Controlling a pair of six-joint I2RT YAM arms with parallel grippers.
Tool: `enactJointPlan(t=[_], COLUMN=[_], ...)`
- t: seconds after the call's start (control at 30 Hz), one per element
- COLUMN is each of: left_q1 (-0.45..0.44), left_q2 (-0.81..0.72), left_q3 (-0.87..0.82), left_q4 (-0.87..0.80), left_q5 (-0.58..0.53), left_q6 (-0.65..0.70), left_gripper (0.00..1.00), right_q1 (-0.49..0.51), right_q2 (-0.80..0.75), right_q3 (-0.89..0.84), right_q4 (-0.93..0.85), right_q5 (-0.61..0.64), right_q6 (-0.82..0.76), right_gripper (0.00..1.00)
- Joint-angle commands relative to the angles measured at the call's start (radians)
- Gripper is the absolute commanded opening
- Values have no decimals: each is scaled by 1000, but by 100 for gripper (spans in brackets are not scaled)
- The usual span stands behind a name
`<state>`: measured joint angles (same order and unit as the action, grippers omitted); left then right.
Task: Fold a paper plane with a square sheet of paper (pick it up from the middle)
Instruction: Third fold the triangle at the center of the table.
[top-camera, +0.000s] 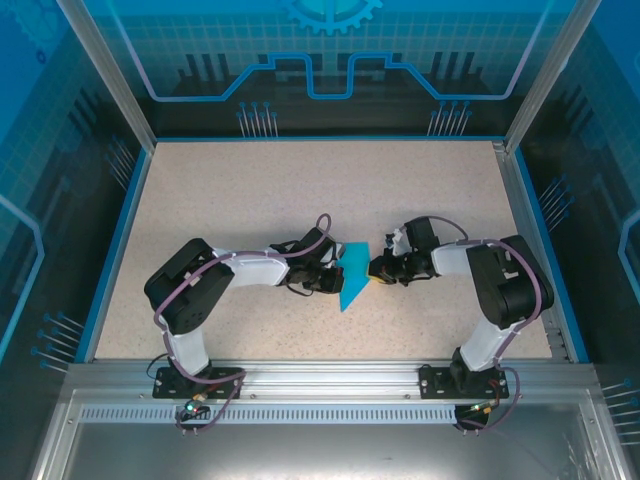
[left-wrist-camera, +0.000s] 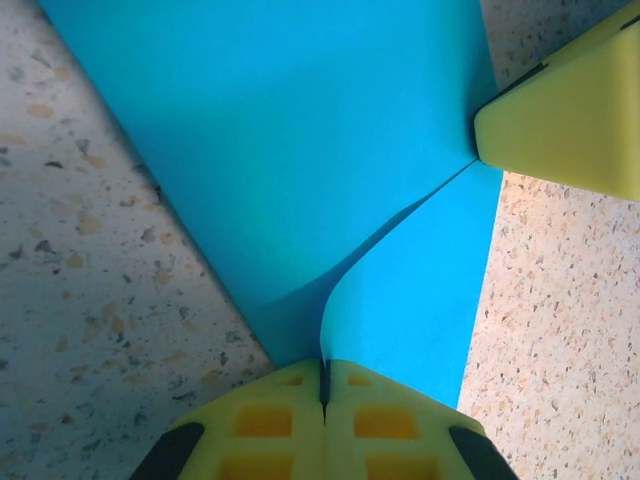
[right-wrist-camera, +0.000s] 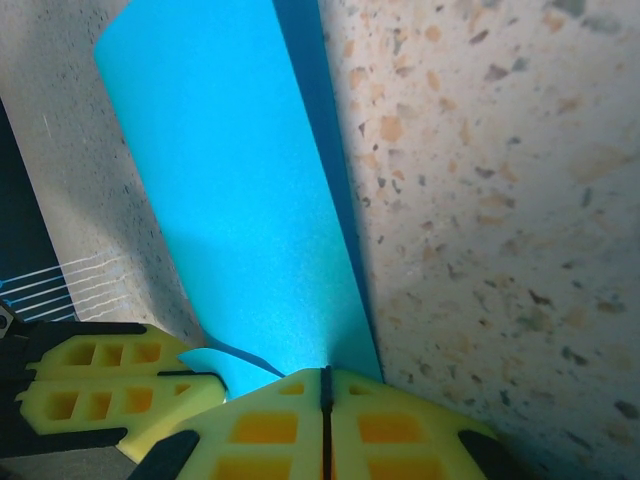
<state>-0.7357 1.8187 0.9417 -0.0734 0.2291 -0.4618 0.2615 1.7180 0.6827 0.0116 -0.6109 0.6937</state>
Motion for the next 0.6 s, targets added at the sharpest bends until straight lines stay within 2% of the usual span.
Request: enactJointPlan(t=[0.0,0.13,0.33,0.57], left_q1=[-1,-1,-1,-1], left_q2=[29,30,33,24], left_q3=[-11,-13,-8,-9], left_q4=[-108,-107,-107,-111], left_q5=[-17,-16,-14,-17], left_q6=[31,33,34,35], left_gripper=[0,0,0,0], right_q1=[-13,-19,-19,-18], right_q2=[-50,-94,-24,44], right_q3=[13,51,61,34], right_q4=[-74,-114,-78,-58], right_q5=[18,-6,-36,22], right_q6=[-18,-48,-37,-41], right_gripper=[9,9,9,8])
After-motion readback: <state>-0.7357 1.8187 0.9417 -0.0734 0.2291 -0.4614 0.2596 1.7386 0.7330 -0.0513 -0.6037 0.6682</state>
